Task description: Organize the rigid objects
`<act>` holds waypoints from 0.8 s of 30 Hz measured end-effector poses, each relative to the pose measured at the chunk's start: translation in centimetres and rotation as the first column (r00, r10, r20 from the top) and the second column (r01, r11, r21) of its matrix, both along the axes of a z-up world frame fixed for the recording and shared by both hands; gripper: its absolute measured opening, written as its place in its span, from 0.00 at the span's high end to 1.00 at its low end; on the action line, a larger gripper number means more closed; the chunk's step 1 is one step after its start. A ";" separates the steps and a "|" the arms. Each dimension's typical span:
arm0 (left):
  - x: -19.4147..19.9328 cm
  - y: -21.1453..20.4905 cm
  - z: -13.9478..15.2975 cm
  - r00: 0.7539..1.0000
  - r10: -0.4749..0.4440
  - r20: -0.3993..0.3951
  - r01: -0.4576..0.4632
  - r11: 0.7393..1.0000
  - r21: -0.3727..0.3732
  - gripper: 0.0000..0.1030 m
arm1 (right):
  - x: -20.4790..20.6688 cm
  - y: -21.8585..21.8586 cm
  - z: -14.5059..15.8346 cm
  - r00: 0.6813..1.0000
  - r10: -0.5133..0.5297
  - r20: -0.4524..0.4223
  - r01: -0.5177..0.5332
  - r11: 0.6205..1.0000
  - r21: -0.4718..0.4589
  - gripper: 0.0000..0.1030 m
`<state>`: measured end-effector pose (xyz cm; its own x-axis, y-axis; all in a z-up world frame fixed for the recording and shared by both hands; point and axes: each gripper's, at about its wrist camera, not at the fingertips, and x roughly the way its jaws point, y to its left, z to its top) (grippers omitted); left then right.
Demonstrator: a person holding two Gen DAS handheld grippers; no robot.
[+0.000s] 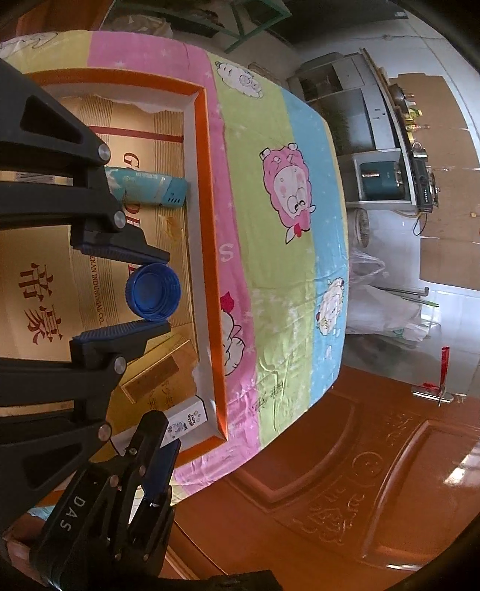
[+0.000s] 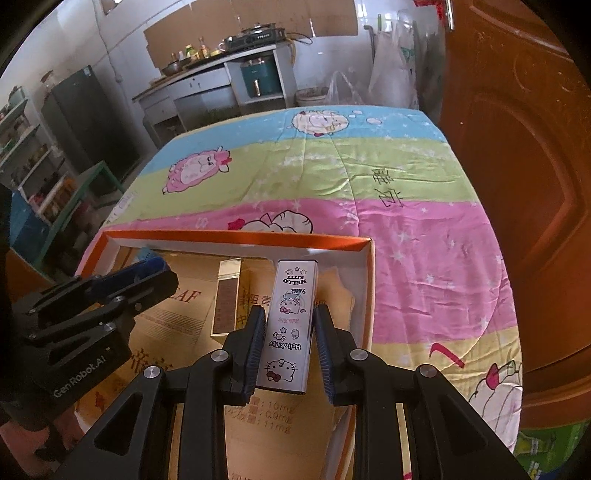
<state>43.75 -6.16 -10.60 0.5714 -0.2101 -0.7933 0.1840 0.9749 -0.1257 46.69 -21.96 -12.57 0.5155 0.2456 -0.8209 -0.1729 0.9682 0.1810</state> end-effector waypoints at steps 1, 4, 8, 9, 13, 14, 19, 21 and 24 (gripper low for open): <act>0.1 0.0 -0.1 1.000 0.001 -0.003 -0.001 1.000 0.000 0.70 | 0.0 0.0 -0.1 1.000 0.001 -0.001 -0.001 1.000 0.000 0.73; 0.3 0.0 -0.5 1.000 0.003 -0.010 -0.003 1.000 0.006 0.70 | 0.3 0.2 -0.4 1.000 0.006 -0.010 -0.007 1.000 -0.006 0.73; 0.5 0.1 -1.0 0.999 0.002 -0.032 -0.002 1.000 -0.004 0.70 | 0.5 0.3 -0.6 1.000 0.010 -0.019 -0.010 1.000 -0.006 0.73; 0.6 0.0 -1.1 0.999 0.001 -0.036 -0.001 1.000 -0.001 0.70 | 0.4 0.3 -0.6 1.000 0.010 -0.019 -0.010 1.000 -0.005 0.73; 0.8 0.0 -1.4 0.998 0.001 -0.058 -0.001 1.000 -0.001 0.70 | 0.5 0.4 -0.6 1.000 0.014 -0.023 -0.014 1.000 -0.009 0.73; 0.9 0.0 -1.5 0.998 0.002 -0.063 -0.002 1.000 -0.001 0.70 | 0.5 0.4 -0.7 1.000 0.016 -0.025 -0.016 1.000 -0.010 0.73; 1.1 0.2 -1.8 0.996 0.003 -0.087 -0.004 1.000 -0.010 0.70 | 0.5 0.7 -0.7 0.999 0.033 -0.024 -0.033 0.999 -0.018 0.73; 1.2 0.1 -1.8 0.996 0.002 -0.088 -0.002 1.000 -0.003 0.70 | 0.5 0.9 -0.7 0.999 0.042 -0.023 -0.042 0.999 -0.023 0.73; 1.2 -0.1 -1.9 0.996 -0.002 -0.090 0.002 1.000 0.007 0.70 | 0.5 1.2 -0.7 0.998 0.052 -0.026 -0.052 0.998 -0.030 0.73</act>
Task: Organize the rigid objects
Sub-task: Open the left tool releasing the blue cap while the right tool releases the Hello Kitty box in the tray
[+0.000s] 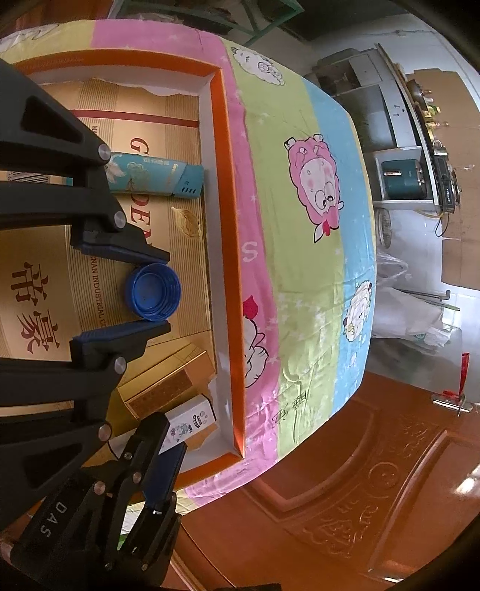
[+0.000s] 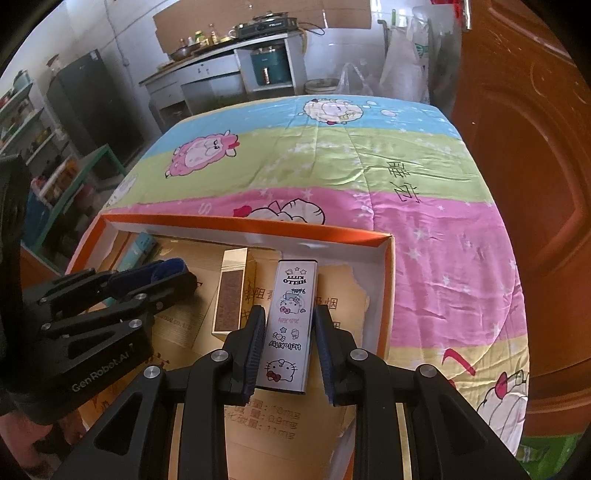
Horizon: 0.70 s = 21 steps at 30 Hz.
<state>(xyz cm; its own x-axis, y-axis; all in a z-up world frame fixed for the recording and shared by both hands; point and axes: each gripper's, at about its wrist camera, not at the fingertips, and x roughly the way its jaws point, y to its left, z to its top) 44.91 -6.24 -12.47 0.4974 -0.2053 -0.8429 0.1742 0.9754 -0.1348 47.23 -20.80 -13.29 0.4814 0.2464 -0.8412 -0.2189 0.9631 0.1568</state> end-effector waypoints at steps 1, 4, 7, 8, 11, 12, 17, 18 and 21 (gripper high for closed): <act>0.0 0.0 0.0 1.000 0.000 -0.001 0.000 1.000 -0.001 0.70 | 0.0 0.1 0.0 1.000 0.003 -0.002 -0.003 1.000 -0.003 0.73; 0.0 0.0 0.0 1.000 0.000 -0.001 0.000 1.000 -0.005 0.70 | 0.1 0.2 -0.2 1.000 0.009 -0.007 -0.010 1.000 -0.008 0.73; 0.0 0.0 0.0 1.000 0.000 -0.001 0.000 1.000 -0.006 0.70 | 0.1 0.2 -0.2 1.000 0.012 -0.008 -0.012 1.000 -0.012 0.73; 0.0 0.0 0.0 1.000 0.000 -0.001 0.000 1.000 -0.007 0.70 | 0.1 0.3 -0.2 1.000 0.014 -0.011 -0.014 1.000 -0.014 0.73; 0.0 0.1 0.0 1.000 -0.001 -0.002 0.001 1.000 -0.019 0.70 | 0.2 0.3 -0.3 1.000 0.018 -0.013 -0.018 1.000 -0.014 0.72; 0.0 0.1 0.0 1.000 -0.002 -0.002 0.002 1.000 -0.023 0.70 | 0.2 0.3 -0.3 1.000 0.018 -0.014 -0.018 1.000 -0.013 0.72; -0.2 -0.1 0.0 1.000 -0.015 0.001 0.015 0.999 -0.030 0.56 | 0.3 0.2 -0.4 1.000 0.018 -0.016 -0.018 1.000 -0.010 0.72; -0.2 -0.1 0.0 1.000 -0.016 0.003 0.016 1.000 -0.026 0.55 | 0.3 0.3 -0.4 1.000 0.019 -0.014 -0.019 1.000 -0.011 0.72; -0.5 -0.1 0.2 1.000 -0.012 0.011 0.012 1.000 -0.023 0.55 | 0.2 0.3 -0.3 1.000 0.018 -0.008 -0.018 1.000 -0.013 0.72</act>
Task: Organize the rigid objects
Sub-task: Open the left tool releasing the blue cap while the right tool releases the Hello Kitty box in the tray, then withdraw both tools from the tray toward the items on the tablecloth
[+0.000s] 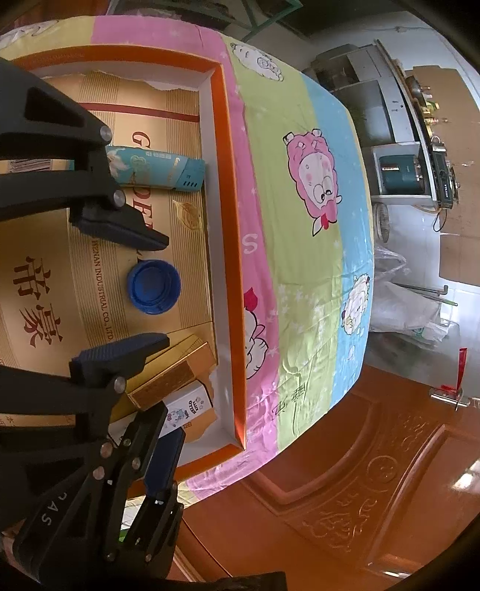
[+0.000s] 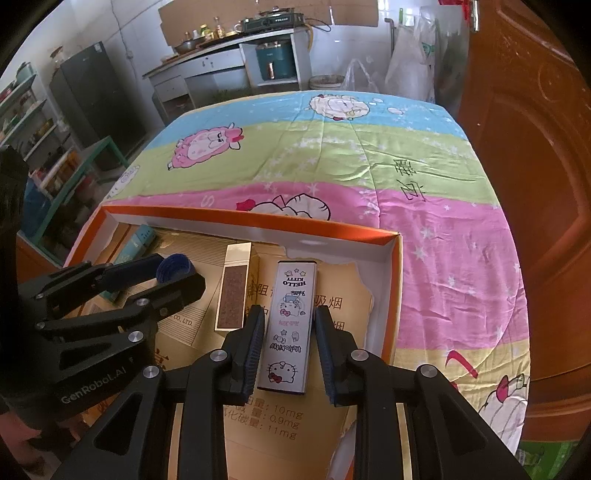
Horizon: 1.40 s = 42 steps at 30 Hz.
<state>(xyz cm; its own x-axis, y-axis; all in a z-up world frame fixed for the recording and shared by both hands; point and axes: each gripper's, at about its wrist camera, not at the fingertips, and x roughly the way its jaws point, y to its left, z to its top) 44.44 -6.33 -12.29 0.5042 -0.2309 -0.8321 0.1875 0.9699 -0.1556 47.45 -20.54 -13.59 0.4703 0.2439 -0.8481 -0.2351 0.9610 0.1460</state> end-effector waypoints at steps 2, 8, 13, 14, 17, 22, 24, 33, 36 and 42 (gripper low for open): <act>-0.2 0.1 0.4 1.000 0.005 0.014 -0.005 1.000 -0.006 0.55 | -0.2 -0.1 0.2 1.000 -0.003 0.006 0.003 1.000 0.001 0.72; -1.0 0.2 1.7 0.999 0.011 0.051 -0.011 1.000 0.000 0.55 | -0.9 -0.3 1.4 0.999 -0.004 0.033 0.003 1.000 0.021 0.72; -1.8 0.5 2.7 0.997 0.019 0.069 -0.019 1.000 0.008 0.55 | -1.9 -0.4 2.2 0.999 -0.004 0.039 0.003 0.999 0.032 0.72; -2.1 0.5 2.9 0.997 0.020 0.073 -0.021 1.000 0.010 0.55 | -2.1 -0.5 2.3 0.999 -0.006 0.040 0.004 0.999 0.036 0.72; -3.1 0.7 3.7 0.996 0.022 0.090 -0.024 1.000 0.017 0.54 | -3.0 -0.8 2.8 0.999 -0.014 0.044 0.012 0.998 0.058 0.57; -4.9 1.3 4.5 0.993 0.024 0.117 -0.026 1.000 0.012 0.44 | -4.7 -1.3 3.7 0.998 -0.022 0.060 0.016 0.994 0.105 0.42; -5.9 1.8 5.0 0.992 0.032 0.126 -0.033 0.999 0.004 0.44 | -5.7 -1.4 4.2 0.997 -0.032 0.076 0.024 0.994 0.106 0.42; -11.0 3.6 7.0 0.983 0.062 0.170 -0.062 0.998 -0.010 0.44 | -10.9 -0.6 6.2 0.990 -0.056 0.127 0.043 0.994 0.098 0.42; -12.8 4.3 7.6 0.979 0.074 0.189 -0.074 0.997 -0.009 0.44 | -12.5 -0.4 6.6 0.989 -0.058 0.136 0.045 0.994 0.099 0.42; -15.7 5.6 8.6 0.970 0.094 0.223 -0.092 0.996 -0.019 0.44 | -15.2 0.0 7.3 0.986 -0.075 0.151 0.060 0.993 0.104 0.42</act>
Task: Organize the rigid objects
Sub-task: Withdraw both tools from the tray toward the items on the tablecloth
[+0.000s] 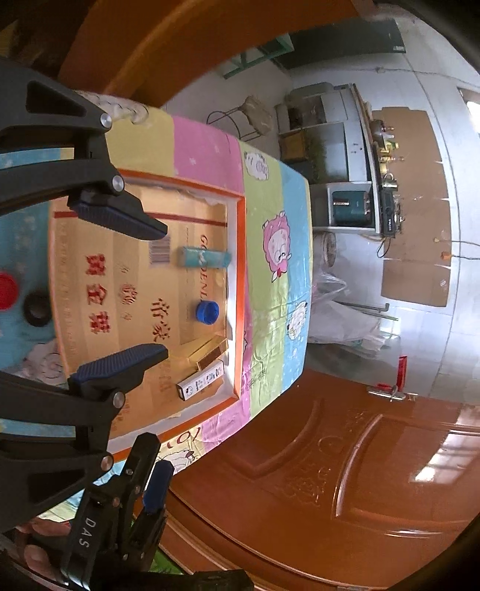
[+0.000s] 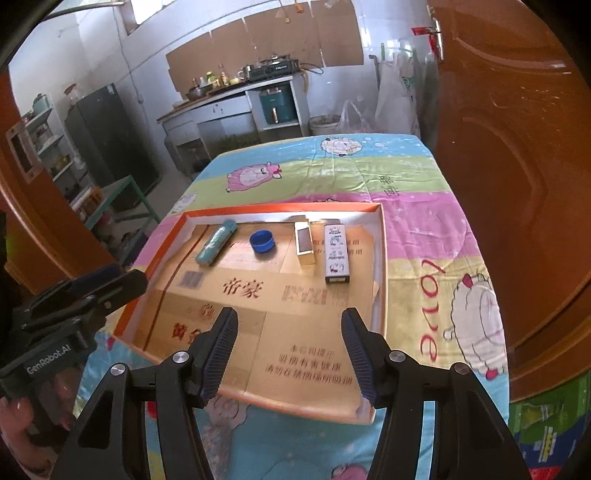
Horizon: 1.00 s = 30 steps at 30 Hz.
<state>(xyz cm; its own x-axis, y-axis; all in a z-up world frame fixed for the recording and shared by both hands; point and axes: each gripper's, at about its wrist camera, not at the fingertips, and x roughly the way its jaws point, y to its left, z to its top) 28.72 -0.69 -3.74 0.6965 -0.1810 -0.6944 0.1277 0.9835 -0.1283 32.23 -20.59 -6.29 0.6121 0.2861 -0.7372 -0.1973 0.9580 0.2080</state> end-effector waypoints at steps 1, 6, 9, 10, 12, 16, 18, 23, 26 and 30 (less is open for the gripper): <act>-0.5 0.2 0.1 1.000 0.003 0.004 -0.003 1.000 -0.001 0.44 | -0.4 0.0 0.1 1.000 -0.003 0.002 0.003 1.000 -0.001 0.42; -2.7 1.3 0.2 1.000 0.015 0.015 -0.015 1.000 -0.013 0.44 | -2.7 0.2 0.3 1.000 -0.015 0.008 0.015 1.000 0.002 0.42; -3.9 1.8 0.3 1.000 0.022 0.021 -0.022 1.000 -0.019 0.44 | -4.0 0.3 0.4 1.000 -0.016 0.014 0.016 1.000 0.003 0.42; -4.3 2.0 0.4 0.999 0.024 0.025 -0.024 0.999 -0.022 0.44 | -4.4 0.4 0.5 1.000 -0.016 0.018 0.016 1.000 0.001 0.42; -5.1 2.3 0.6 0.999 0.028 0.033 -0.027 0.999 -0.027 0.44 | -5.1 0.7 0.8 1.000 -0.015 0.025 0.015 1.000 -0.003 0.42; -6.6 2.6 1.0 0.998 0.027 0.051 -0.025 0.999 -0.027 0.44 | -6.8 1.2 1.6 0.999 -0.012 0.043 0.012 1.000 -0.007 0.42; -7.5 2.6 1.3 0.998 0.024 0.062 -0.023 0.999 -0.024 0.44 | -7.5 1.3 1.8 0.999 -0.012 0.051 0.012 1.000 -0.009 0.42; -9.7 2.8 1.9 0.996 0.022 0.088 -0.019 0.999 -0.029 0.44 | -9.5 1.5 2.7 0.998 -0.008 0.070 0.009 1.000 -0.012 0.42; -11.0 3.1 2.2 0.995 0.018 0.100 -0.014 0.999 -0.036 0.44 | -10.8 1.7 3.0 0.997 -0.008 0.079 0.010 1.000 -0.013 0.42; -12.8 2.9 2.2 0.994 0.002 0.111 0.001 1.000 -0.027 0.44 | -12.1 1.9 3.2 0.996 -0.012 0.087 0.012 1.000 -0.005 0.42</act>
<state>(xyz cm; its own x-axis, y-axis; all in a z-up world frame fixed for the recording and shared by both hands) 15.88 2.23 -1.50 0.7690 -0.1986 -0.6076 0.1424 0.9798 -0.1401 20.11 -18.72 -3.11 0.6772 0.2743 -0.6828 -0.2028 0.9616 0.1851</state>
